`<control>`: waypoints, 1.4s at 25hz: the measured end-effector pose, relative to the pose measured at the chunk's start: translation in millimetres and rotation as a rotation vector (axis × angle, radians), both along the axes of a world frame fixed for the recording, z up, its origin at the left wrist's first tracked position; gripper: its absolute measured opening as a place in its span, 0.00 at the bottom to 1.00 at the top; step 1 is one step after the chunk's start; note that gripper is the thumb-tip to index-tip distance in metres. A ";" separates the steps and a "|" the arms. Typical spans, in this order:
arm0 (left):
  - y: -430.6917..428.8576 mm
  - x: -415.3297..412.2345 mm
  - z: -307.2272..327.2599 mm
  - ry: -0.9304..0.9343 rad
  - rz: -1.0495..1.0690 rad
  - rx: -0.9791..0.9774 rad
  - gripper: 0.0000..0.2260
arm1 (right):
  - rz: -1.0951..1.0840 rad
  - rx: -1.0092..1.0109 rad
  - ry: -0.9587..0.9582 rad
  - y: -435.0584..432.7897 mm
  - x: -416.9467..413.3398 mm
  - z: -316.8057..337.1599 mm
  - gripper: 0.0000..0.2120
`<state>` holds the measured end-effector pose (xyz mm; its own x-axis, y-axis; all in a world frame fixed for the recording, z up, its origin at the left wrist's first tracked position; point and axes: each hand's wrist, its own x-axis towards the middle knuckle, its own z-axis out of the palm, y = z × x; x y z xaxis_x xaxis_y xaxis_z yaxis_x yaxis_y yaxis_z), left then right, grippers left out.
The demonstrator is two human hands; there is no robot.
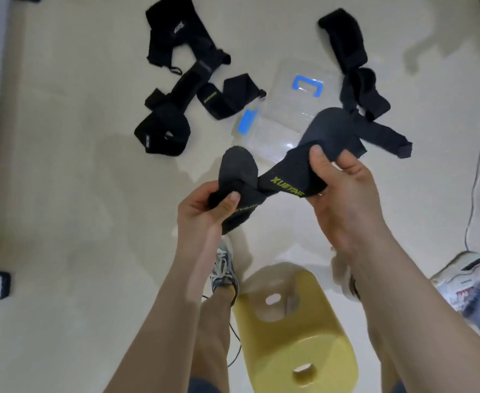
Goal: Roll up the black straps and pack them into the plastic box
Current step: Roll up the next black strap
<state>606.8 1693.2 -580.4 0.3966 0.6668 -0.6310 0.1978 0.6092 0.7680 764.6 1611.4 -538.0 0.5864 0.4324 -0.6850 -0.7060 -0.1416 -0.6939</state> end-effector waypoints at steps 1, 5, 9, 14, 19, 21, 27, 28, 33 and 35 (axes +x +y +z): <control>-3.8 -1.6 -4.0 0.011 -0.037 0.010 0.06 | -0.024 -0.017 -0.036 -2.7 -0.5 -8.1 0.06; -23.4 9.4 -37.5 -0.026 -0.106 -0.016 0.07 | -0.007 0.031 0.073 -14.0 11.4 -60.6 0.14; -45.7 30.3 -77.9 -0.134 0.179 -0.073 0.08 | 0.610 0.054 0.177 -41.3 21.7 -107.1 0.17; -47.6 46.1 -97.4 0.079 -0.156 0.530 0.15 | 0.498 -0.123 -0.165 -42.9 30.6 -168.8 0.11; -31.9 34.1 -83.5 -0.138 -0.314 0.615 0.14 | 0.060 -0.116 0.081 -41.9 68.6 -208.5 0.14; -30.9 33.5 -91.6 -0.153 -0.437 0.457 0.12 | 0.123 -0.020 0.131 -35.2 69.1 -200.5 0.14; -41.8 33.0 -76.8 -0.174 -0.527 0.454 0.12 | 0.210 0.314 0.222 -23.3 40.5 -122.7 0.21; -46.6 29.8 -68.9 -0.202 -0.491 0.445 0.13 | 0.241 0.366 0.211 -32.1 33.5 -107.3 0.22; -71.6 14.6 -27.1 -0.285 -0.440 0.435 0.06 | 0.379 0.410 -0.084 -84.9 10.6 -54.0 0.12; -89.5 13.5 -12.6 -0.286 -0.417 0.499 0.05 | 0.340 0.373 -0.235 -97.3 12.8 -37.8 0.12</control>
